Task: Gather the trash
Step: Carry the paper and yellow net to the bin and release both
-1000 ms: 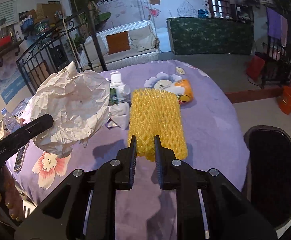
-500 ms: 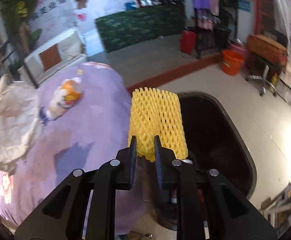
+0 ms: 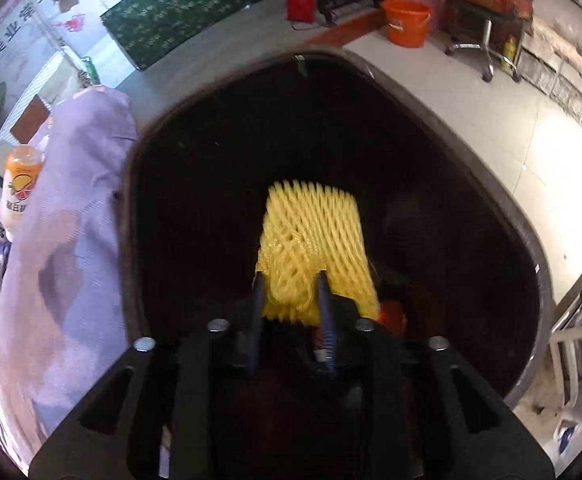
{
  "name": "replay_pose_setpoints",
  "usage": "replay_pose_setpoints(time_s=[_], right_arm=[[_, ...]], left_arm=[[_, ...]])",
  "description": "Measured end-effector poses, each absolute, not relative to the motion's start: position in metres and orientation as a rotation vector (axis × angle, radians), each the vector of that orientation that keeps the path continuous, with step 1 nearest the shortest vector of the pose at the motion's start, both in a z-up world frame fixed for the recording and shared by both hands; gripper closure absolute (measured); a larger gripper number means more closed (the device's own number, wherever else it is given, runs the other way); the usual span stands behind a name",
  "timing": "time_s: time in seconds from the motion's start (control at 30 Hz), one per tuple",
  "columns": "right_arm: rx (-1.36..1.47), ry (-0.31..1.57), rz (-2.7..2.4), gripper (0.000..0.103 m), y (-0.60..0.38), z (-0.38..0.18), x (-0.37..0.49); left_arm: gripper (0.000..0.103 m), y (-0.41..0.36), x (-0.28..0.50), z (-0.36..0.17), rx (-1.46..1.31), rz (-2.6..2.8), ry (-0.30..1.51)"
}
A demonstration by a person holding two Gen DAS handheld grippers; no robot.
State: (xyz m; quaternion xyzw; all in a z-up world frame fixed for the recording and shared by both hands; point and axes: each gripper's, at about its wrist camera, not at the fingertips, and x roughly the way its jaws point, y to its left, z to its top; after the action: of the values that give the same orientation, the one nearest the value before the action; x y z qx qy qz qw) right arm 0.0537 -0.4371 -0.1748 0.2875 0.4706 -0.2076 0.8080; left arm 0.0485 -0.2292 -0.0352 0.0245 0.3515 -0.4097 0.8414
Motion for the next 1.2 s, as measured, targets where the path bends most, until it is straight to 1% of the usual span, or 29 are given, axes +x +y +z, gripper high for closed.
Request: replay_pose_setpoints(time_s=[0.03, 0.1, 0.17, 0.33, 0.53, 0.8, 1.0, 1.07, 1.13, 1.17, 1.2], right_arm=[[0.613, 1.003, -0.45, 0.055, -0.438, -0.176, 0.052], [0.597, 0.975, -0.469, 0.047, -0.439, -0.171, 0.048], [0.576, 0.941, -0.492, 0.045, -0.44, -0.162, 0.04], [0.538, 0.817, -0.601, 0.028, -0.452, -0.128, 0.018], [0.552, 0.68, -0.707, 0.021, -0.469, -0.093, -0.013], [0.546, 0.632, -0.761, 0.02, -0.477, -0.07, -0.031], [0.552, 0.624, -0.782, 0.02, -0.483, -0.067, -0.041], [0.557, 0.623, -0.788, 0.02, -0.486, -0.067, -0.042], [0.562, 0.621, -0.79, 0.02, -0.489, -0.067, -0.043], [0.561, 0.62, -0.793, 0.02, -0.491, -0.067, -0.044], [0.559, 0.619, -0.795, 0.02, -0.492, -0.067, -0.044]], left_arm=[[0.092, -0.234, 0.049, -0.038, 0.055, -0.874, 0.755], [0.092, -0.243, 0.05, -0.041, 0.064, -0.889, 0.776], [0.092, -0.253, 0.051, -0.046, 0.067, -0.909, 0.801], [0.092, -0.281, 0.051, -0.054, 0.101, -0.954, 0.838], [0.092, -0.316, 0.045, -0.069, 0.16, -0.988, 0.879], [0.092, -0.349, 0.034, -0.087, 0.248, -1.033, 0.926], [0.092, -0.364, 0.033, -0.104, 0.309, -1.042, 0.966], [0.081, -0.364, 0.031, -0.107, 0.317, -1.047, 0.982], [0.058, -0.366, 0.029, -0.108, 0.325, -1.06, 0.983], [0.05, -0.366, 0.027, -0.108, 0.331, -1.063, 0.972], [0.036, -0.365, 0.024, -0.107, 0.335, -1.063, 0.957]])
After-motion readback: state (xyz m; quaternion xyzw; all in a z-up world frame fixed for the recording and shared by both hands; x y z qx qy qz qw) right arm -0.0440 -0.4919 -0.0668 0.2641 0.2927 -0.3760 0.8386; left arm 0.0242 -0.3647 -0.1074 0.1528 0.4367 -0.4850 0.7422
